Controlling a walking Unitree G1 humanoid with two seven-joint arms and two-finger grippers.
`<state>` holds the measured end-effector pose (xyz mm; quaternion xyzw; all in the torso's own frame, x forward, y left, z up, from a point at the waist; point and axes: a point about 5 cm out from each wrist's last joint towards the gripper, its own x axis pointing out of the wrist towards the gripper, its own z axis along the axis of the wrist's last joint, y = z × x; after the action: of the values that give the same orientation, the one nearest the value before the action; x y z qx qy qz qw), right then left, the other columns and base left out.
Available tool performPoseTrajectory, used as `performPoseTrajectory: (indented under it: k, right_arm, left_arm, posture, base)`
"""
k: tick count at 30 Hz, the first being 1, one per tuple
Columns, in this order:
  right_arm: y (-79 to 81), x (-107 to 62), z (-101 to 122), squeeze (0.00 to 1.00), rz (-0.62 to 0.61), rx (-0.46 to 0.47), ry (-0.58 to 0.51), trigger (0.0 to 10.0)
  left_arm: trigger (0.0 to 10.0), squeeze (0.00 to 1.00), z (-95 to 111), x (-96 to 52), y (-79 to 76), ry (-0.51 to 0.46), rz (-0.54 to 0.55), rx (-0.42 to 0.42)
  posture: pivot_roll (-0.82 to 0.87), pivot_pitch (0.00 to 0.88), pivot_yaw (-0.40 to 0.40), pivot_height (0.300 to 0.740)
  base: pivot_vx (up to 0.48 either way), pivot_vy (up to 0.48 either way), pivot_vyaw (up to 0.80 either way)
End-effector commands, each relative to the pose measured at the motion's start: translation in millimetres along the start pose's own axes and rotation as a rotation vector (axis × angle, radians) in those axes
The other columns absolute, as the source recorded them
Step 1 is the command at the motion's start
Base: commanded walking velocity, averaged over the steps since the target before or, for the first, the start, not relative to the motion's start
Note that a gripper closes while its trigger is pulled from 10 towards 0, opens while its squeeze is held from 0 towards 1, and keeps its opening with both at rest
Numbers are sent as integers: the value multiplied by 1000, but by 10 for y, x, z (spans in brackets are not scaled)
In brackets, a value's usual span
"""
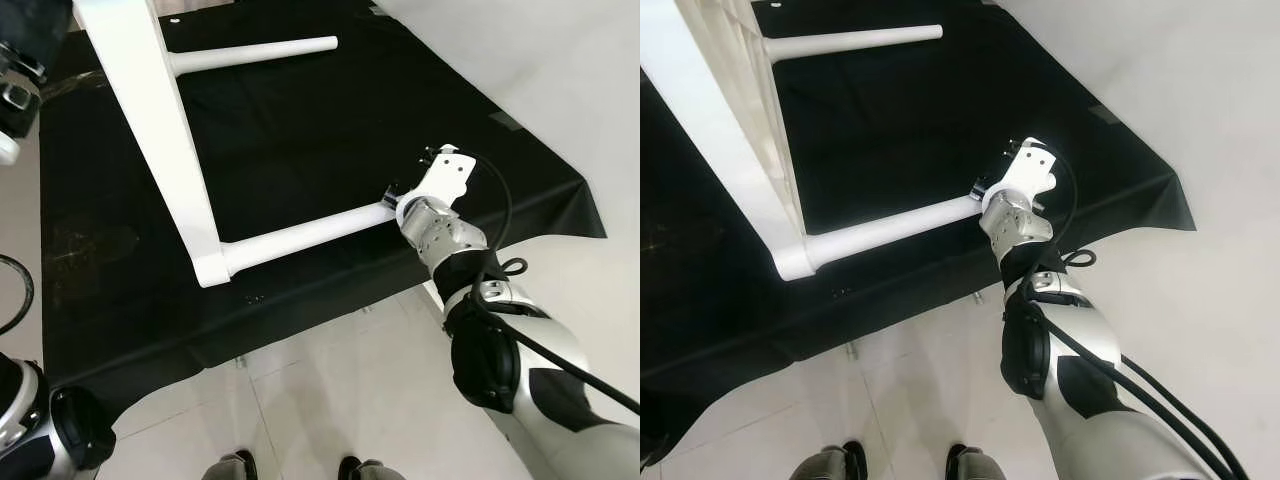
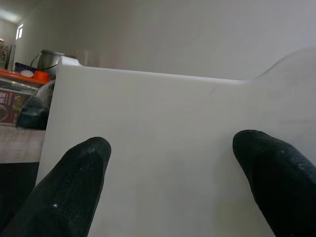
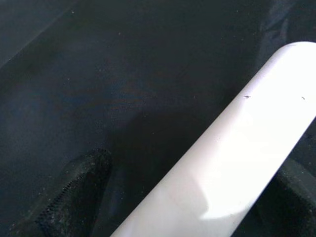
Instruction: Building children table
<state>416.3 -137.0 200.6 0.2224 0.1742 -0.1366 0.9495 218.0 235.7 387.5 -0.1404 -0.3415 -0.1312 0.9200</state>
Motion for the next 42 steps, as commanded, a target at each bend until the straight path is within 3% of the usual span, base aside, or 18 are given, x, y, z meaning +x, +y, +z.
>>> performPoseTrajectory:
  k: [1, 4, 6, 7, 9, 10, 13, 25, 29, 31, 33, 40, 42]
  right_arm:
    - [-18, 17, -416, 1000, 56, 90, 202, 10000]
    - [68, -3, -391, 1000, 141, 160, 217, 10000]
    - [81, -11, -364, 816, 200, 199, 231, 10000]
    - [80, -13, -333, 408, 236, 240, 231, 10000]
    - [80, -13, -333, 408, 236, 240, 231, 10000]
    - [79, -22, -232, 0, 323, 311, 209, 10000]
    - [52, -32, -132, 0, 376, 349, 185, 10000]
    - [-139, -74, 7, 0, 387, 358, 183, 10000]
    - [-174, -184, 66, 0, 460, 363, 207, 10000]
    - [-206, -355, 163, 0, 536, 327, 222, 10000]
    - [-217, -408, 189, 0, 553, 312, 226, 10000]
    - [-332, -508, 261, 0, 538, 265, 203, 10000]
    - [-475, -582, 304, 0, 513, 233, 184, 10000]
  left_arm:
    - [10000, 0, -21, -8, -62, 2, -29, -11]
    - [10000, 0, -14, -12, -67, -10, -21, -12]
    - [10000, 0, 1, -9, -65, -23, -22, -11]
    - [10000, 0, 10, -9, -60, -26, -24, -5]
    - [10000, 0, 10, -9, -60, -26, -24, -5]
    - [10000, 0, 28, -8, -49, -33, -26, 1]
    - [10000, 0, 48, -4, -43, -44, -28, 2]
    - [10000, 0, 112, 33, -84, -57, -54, 13]
    - [10000, 0, 135, 48, -99, -63, -63, 17]
    - [10000, 0, 151, 64, -108, -70, -73, 20]
    - [10000, 0, 157, 70, -108, -71, -76, 21]
    - [10000, 0, 171, 88, -115, -76, -85, 21]
    - [10000, 0, 184, 97, -122, -78, -91, 21]
  posture:
    - [120, 263, -41, 740]
    - [119, 262, -43, 740]
    - [117, 261, -43, 740]
    - [109, 257, -44, 740]
    - [109, 257, -44, 740]
    - [106, 252, -43, 740]
    - [103, 250, -42, 740]
    - [108, 240, -36, 740]
    - [108, 238, -36, 740]
    - [99, 238, -37, 740]
    - [99, 238, -37, 740]
    - [94, 236, -39, 740]
    - [95, 236, -40, 740]
  base:
    - [0, 0, 0]
    - [0, 0, 0]
    - [0, 0, 0]
    - [0, 0, 0]
    - [0, 0, 0]
    - [0, 0, 0]
    - [0, 0, 0]
    - [0, 0, 0]
    - [0, 0, 0]
    - [0, 0, 0]
    - [0, 0, 0]
    - [0, 0, 0]
    - [0, 0, 0]
